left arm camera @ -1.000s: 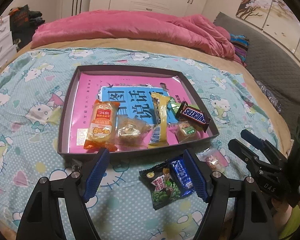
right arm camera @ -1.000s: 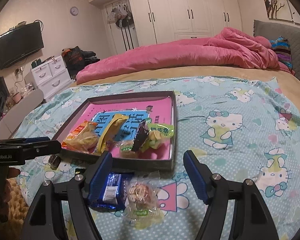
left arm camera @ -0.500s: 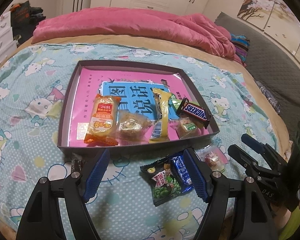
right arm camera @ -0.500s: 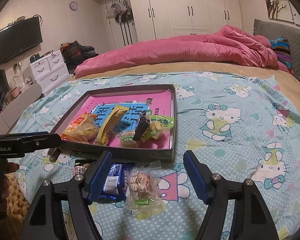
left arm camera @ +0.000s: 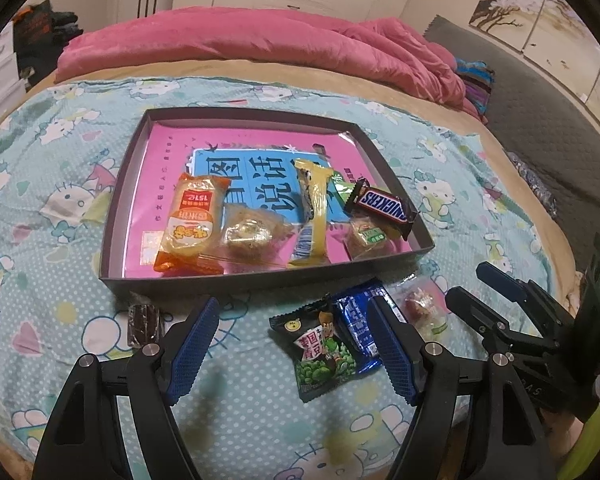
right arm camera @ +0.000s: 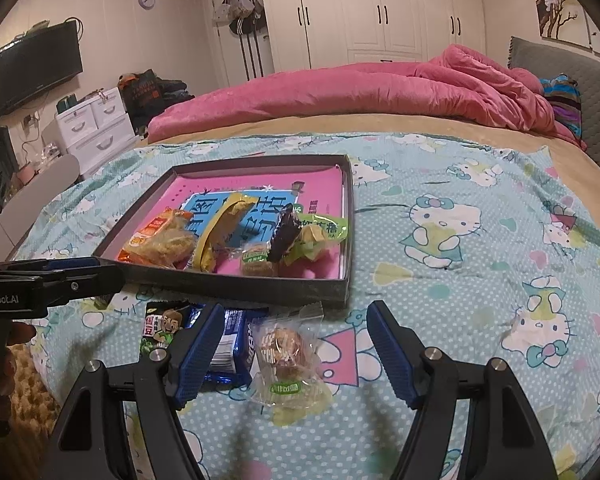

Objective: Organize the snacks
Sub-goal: 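Move both open tools back to the snacks in front of the tray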

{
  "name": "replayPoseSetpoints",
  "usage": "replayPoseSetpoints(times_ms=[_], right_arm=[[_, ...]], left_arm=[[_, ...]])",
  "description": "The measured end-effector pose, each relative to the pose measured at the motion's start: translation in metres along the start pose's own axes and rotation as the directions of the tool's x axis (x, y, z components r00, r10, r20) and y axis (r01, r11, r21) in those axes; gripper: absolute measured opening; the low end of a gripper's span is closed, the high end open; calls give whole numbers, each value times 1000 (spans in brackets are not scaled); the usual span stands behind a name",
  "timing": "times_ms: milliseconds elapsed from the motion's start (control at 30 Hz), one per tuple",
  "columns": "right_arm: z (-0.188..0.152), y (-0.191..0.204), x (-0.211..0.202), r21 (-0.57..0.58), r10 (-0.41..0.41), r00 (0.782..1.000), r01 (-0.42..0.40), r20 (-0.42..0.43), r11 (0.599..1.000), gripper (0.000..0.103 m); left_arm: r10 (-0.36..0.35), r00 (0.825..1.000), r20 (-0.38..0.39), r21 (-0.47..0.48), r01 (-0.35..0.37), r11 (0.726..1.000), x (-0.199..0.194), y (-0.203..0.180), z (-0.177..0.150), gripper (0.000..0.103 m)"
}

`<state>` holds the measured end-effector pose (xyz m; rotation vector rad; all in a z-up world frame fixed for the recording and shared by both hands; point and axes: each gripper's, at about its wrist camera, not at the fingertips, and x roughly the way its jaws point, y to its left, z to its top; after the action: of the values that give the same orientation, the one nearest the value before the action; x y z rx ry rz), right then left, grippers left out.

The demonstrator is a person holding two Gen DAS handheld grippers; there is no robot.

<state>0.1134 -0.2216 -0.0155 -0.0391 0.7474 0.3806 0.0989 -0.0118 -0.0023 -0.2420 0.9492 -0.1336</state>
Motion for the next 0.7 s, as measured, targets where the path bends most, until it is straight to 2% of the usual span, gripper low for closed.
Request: replayPoseSetpoints(times_ms=[700], right_arm=[[-11,4,12,-17,-29,996,27,-87,999,73]], left_arm=[[-24,997,-71,17,25,1000,20,-7,-17,77]])
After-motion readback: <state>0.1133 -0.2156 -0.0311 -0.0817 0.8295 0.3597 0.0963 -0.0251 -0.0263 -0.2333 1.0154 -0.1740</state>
